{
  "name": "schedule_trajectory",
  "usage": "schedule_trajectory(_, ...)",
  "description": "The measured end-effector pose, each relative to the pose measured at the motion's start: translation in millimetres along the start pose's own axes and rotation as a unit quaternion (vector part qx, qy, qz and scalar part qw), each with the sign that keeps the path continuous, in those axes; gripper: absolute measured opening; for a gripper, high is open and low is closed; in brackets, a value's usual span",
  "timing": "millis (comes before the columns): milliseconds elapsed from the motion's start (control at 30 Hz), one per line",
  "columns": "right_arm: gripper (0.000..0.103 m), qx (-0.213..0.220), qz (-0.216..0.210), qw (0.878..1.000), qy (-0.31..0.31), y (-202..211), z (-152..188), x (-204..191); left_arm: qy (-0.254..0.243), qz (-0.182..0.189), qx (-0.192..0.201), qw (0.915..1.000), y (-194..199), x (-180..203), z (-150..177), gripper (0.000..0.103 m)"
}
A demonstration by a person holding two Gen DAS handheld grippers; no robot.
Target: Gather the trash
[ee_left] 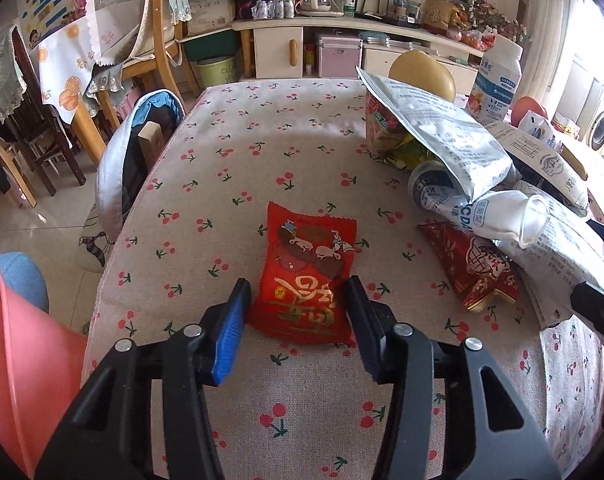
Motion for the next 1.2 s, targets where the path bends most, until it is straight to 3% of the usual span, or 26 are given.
schedule_trajectory(100, 0.086, -0.002, 0.012, 1.000, 0.019, -2.5, 1.2, -4.5, 0.006, -0.002, 0.002, 1.0000, 2.0, -1.0, 0.4, 0.050)
schedule_trajectory(667, 0.081, 0.000, 0.035, 0.999, 0.001, 6.2, 3.1, -0.1, 0.033, 0.008, 0.008, 0.9994, 15.4, -4.6, 7.3, 0.042)
schedule_trajectory(967, 0.081, 0.015, 0.023, 0.999, -0.031, 28.3, 3.4, 8.8, 0.049, 0.023, 0.010, 0.9985, 24.9, -17.7, 16.6, 0.042)
schedule_trajectory(1033, 0.081, 0.022, 0.015, 0.998, -0.050, 36.5, 1.8, 15.8, 0.060, 0.033, 0.006, 0.9976, 24.1, -21.1, 17.8, 0.047)
schedule_trajectory(1100, 0.081, 0.022, 0.010, 0.998, -0.059, 39.5, 1.6, 19.6, 0.073, 0.042, -0.002, 0.9964, 20.7, -23.9, 18.7, 0.063)
schedule_trajectory(1200, 0.081, 0.020, 0.008, 0.998, -0.065, 40.8, 2.6, 21.9, 0.069, 0.039, -0.015, 0.9967, 14.2, -20.8, 19.4, 0.069)
Point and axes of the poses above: each gripper's, at about its wrist camera, not at the fingertips, and y roughly against the way its jaws point, x to its right, z to its underside, the point moved 5 cm from there along -y, roughly the way its jaws point, and after that the axes turned 7 degrees about -y, right-handed, at the moved point
